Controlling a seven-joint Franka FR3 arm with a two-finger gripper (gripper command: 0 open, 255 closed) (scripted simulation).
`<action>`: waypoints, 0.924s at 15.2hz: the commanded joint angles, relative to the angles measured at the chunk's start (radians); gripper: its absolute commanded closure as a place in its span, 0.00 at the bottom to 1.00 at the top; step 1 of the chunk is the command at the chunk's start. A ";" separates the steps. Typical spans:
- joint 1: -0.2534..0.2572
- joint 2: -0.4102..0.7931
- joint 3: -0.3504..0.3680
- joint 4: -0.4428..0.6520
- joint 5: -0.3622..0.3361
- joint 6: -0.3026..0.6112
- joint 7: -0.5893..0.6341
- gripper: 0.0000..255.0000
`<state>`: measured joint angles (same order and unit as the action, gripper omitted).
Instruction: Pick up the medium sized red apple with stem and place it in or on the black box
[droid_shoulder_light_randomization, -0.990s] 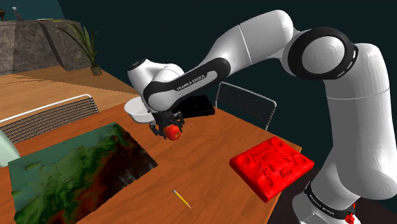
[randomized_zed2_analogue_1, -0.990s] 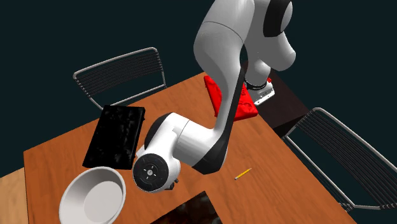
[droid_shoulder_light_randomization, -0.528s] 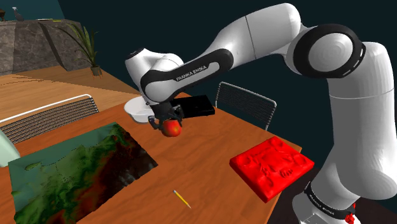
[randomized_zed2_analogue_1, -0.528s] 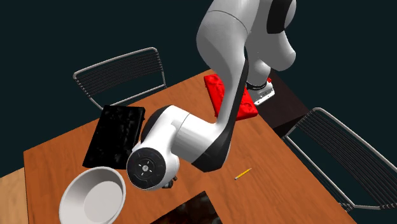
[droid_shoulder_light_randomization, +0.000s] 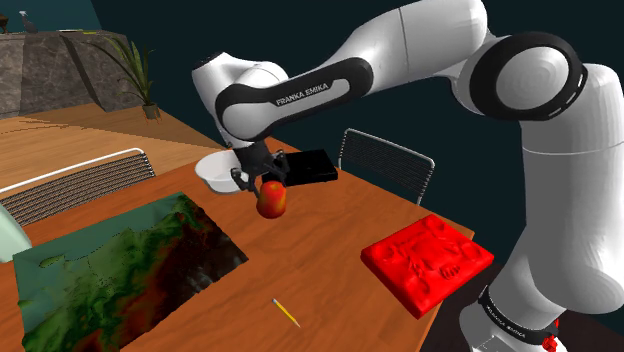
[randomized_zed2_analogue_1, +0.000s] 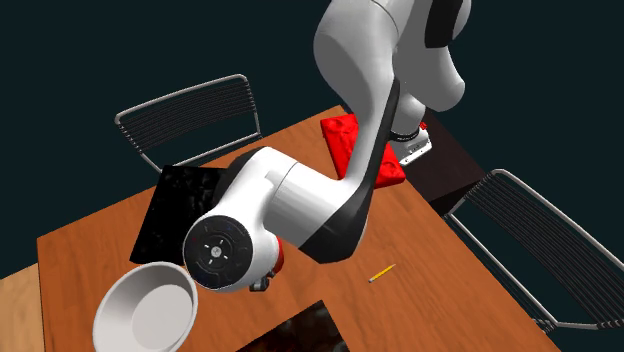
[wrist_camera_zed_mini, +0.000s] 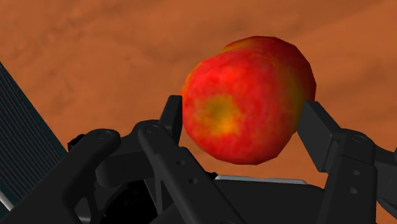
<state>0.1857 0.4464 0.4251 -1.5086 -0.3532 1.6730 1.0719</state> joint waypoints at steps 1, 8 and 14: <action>0.003 -0.003 0.002 0.024 0.003 -0.026 -0.004 1.00; 0.010 -0.014 0.005 0.090 0.009 -0.100 -0.021 1.00; -0.070 0.001 -0.035 0.127 -0.008 -0.094 -0.143 1.00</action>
<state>0.1371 0.4573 0.3970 -1.3759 -0.3613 1.5758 0.9570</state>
